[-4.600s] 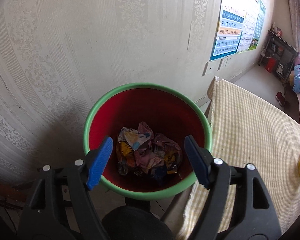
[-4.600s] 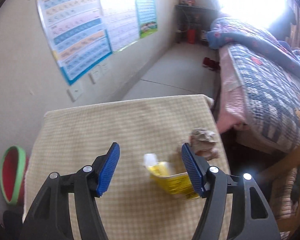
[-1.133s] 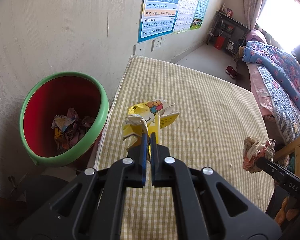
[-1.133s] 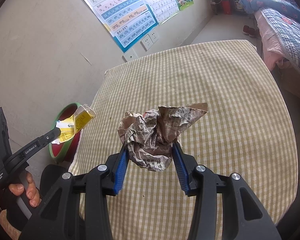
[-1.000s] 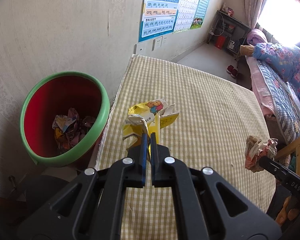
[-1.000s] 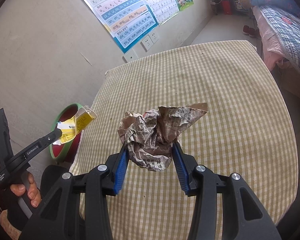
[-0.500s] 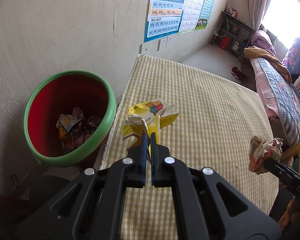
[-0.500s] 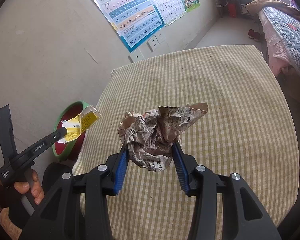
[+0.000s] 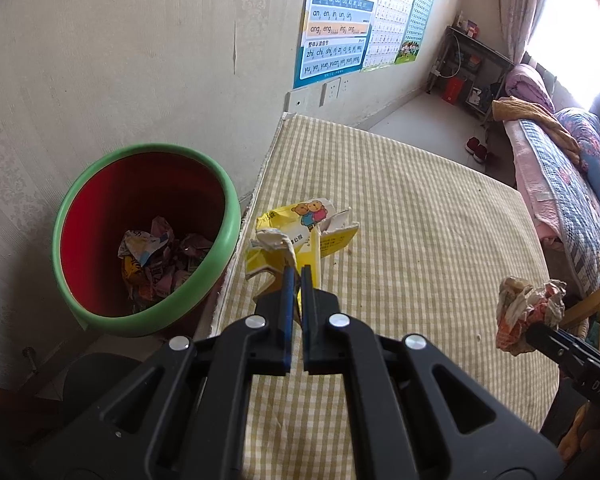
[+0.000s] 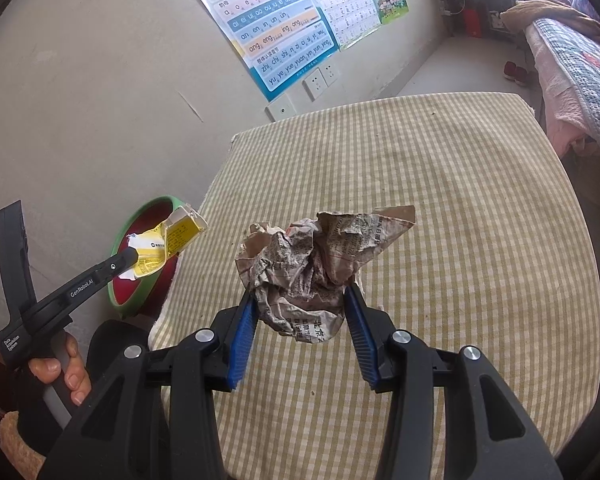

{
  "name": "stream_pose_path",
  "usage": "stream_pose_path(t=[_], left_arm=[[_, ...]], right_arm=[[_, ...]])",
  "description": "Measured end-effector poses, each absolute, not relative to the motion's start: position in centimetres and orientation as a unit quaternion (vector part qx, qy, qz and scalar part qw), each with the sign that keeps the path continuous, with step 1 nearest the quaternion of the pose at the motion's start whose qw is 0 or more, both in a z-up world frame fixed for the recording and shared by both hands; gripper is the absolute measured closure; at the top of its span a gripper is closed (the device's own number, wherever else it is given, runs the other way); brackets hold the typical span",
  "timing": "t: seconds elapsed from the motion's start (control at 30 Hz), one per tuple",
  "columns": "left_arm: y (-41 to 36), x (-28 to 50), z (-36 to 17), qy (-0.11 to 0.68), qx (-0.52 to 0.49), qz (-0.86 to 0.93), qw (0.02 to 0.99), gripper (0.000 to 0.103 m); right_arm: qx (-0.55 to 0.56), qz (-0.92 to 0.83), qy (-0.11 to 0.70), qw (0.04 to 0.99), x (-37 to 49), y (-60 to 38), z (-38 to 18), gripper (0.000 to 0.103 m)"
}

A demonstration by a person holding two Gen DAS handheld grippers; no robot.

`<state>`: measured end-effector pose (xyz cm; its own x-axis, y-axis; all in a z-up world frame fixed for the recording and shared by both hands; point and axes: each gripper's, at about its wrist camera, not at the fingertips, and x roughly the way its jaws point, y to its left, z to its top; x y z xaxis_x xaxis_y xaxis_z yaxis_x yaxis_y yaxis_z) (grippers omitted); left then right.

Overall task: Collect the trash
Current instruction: 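Carry the yellow box and crumpled newspaper over the bin with both grippers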

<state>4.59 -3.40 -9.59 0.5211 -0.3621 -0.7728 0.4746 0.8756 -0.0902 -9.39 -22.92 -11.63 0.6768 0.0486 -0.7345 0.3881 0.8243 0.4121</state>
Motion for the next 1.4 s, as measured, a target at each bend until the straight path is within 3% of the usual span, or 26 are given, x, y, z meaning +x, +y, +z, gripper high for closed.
stream_pose_path(t=[0.83,1.4], left_arm=[[1.3,7.7,-6.3,0.377,0.051,-0.189,0.905,0.100],[6.3,12.1,-7.6,0.397,0.030,-0.124,0.909,0.100]], right_arm=[[0.211,-0.029,0.378,0.901,-2.6,-17.6,-8.1,0.059],[0.207,0.044,0.394,0.894,5.4,-12.8,-7.5,0.059]])
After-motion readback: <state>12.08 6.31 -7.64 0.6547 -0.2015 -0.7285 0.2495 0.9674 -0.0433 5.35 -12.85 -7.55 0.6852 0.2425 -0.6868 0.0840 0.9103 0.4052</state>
